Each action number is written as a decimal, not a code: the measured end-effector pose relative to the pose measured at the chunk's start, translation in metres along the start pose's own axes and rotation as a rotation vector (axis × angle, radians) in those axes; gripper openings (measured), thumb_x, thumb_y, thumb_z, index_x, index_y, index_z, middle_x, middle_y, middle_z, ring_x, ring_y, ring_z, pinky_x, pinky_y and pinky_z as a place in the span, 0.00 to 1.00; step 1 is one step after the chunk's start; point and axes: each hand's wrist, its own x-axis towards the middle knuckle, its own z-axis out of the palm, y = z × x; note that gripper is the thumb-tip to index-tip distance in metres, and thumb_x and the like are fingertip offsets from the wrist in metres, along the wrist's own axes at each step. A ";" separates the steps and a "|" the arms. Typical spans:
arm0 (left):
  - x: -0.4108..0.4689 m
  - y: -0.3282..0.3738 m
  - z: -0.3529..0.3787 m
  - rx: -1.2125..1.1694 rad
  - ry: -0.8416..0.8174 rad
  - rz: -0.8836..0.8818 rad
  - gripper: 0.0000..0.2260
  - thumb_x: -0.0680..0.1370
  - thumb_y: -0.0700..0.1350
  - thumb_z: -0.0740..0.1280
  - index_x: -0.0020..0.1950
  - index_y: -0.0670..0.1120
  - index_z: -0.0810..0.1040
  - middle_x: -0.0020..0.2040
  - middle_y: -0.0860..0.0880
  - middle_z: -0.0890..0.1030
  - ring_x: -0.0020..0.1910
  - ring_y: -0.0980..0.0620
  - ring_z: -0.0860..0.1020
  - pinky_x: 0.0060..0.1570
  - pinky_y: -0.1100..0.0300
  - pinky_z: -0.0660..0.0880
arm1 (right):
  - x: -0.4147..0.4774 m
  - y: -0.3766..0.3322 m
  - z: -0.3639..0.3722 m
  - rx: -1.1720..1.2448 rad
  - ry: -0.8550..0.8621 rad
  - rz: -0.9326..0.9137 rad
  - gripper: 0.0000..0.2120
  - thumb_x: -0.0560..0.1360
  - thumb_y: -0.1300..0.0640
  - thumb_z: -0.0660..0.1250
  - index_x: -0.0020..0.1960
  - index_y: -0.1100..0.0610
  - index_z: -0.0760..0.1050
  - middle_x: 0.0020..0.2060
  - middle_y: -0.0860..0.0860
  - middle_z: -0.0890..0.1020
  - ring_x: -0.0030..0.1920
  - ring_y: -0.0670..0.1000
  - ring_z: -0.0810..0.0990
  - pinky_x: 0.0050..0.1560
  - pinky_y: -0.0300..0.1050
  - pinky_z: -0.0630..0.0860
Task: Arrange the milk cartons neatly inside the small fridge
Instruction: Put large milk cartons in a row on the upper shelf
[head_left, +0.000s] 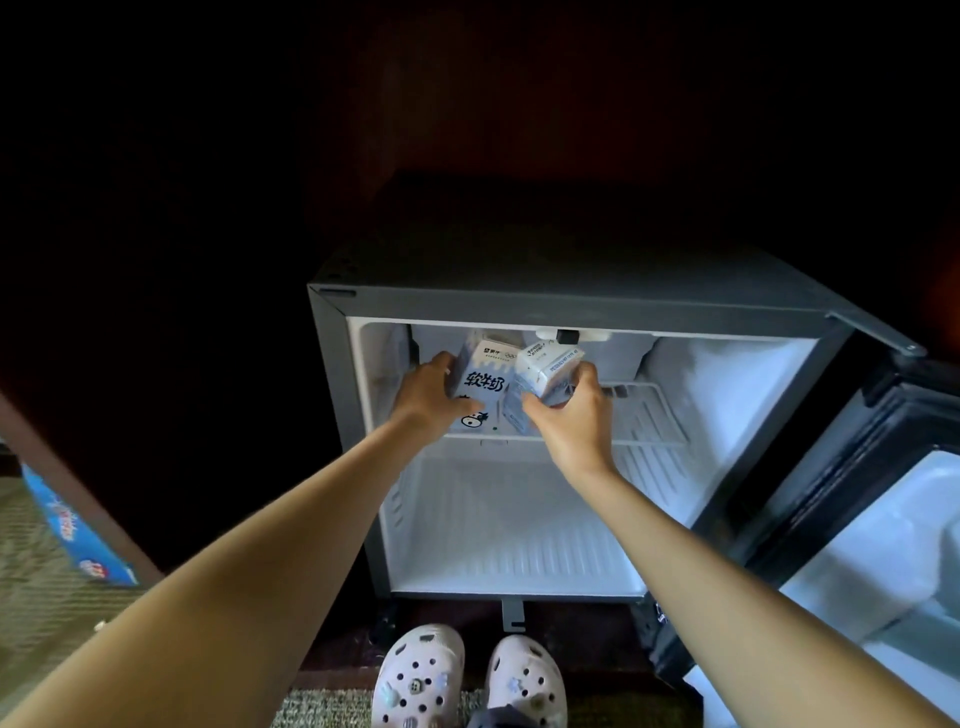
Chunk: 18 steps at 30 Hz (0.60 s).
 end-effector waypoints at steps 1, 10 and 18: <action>0.000 -0.001 0.001 -0.022 0.009 0.007 0.21 0.70 0.43 0.74 0.60 0.42 0.71 0.59 0.44 0.79 0.57 0.44 0.78 0.57 0.54 0.75 | 0.000 0.003 0.002 0.004 -0.020 0.018 0.20 0.67 0.62 0.73 0.55 0.64 0.70 0.53 0.58 0.80 0.52 0.59 0.79 0.50 0.51 0.77; 0.002 -0.009 0.010 -0.429 0.140 -0.108 0.19 0.73 0.36 0.70 0.62 0.39 0.71 0.60 0.42 0.79 0.60 0.43 0.77 0.56 0.55 0.74 | 0.017 0.017 0.015 -0.099 -0.041 0.059 0.16 0.67 0.61 0.72 0.47 0.63 0.67 0.40 0.56 0.76 0.39 0.56 0.75 0.37 0.46 0.70; 0.026 -0.015 0.015 -0.549 0.135 -0.111 0.19 0.74 0.33 0.68 0.64 0.38 0.70 0.62 0.40 0.77 0.61 0.42 0.76 0.58 0.54 0.75 | 0.024 0.020 0.038 -0.091 0.017 0.032 0.23 0.67 0.56 0.74 0.46 0.59 0.59 0.41 0.57 0.72 0.39 0.54 0.72 0.36 0.44 0.65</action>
